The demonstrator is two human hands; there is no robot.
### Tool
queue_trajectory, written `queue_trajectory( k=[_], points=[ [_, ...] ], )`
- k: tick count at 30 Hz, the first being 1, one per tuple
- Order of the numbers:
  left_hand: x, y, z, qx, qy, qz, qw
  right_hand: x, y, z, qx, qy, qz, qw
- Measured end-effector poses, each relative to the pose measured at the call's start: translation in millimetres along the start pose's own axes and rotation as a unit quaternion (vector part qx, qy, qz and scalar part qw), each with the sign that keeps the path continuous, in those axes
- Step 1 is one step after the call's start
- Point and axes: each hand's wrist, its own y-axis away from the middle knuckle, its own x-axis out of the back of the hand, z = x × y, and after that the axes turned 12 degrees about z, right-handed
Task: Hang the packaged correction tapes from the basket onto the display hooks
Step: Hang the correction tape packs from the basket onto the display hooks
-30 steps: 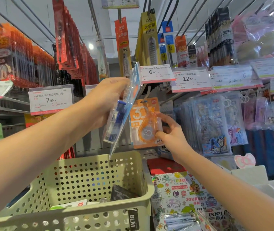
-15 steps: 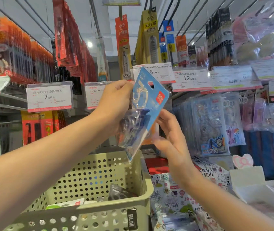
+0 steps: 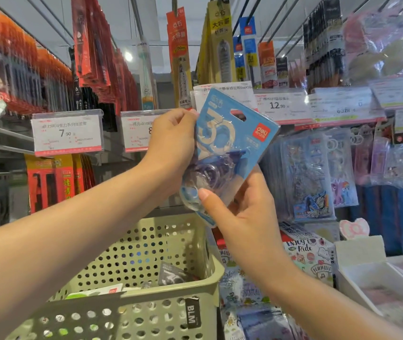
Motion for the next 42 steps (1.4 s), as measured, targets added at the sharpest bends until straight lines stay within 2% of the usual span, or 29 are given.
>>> queue_trajectory(
  k=[3, 9, 15, 23, 42],
  points=[
    [2, -4, 0, -0.018, -0.012, -0.009, 1.0, 10, 1, 3, -0.016, 0.0, -0.016, 1.0],
    [9, -15, 2, -0.068, -0.126, -0.025, 0.989, 33, 5, 8, -0.06, -0.015, -0.044, 0.997],
    [13, -20, 9, -0.107, -0.167, -0.051, 0.979, 47, -6, 11, -0.122, -0.037, -0.067, 0.99],
    [15, -25, 16, -0.103, -0.159, -0.071, 0.979, 46, -27, 13, -0.116, -0.072, -0.076, 0.988],
    [19, -28, 17, -0.095, -0.169, -0.088, 0.977, 38, -52, 19, -0.087, -0.061, -0.089, 0.99]
  ],
)
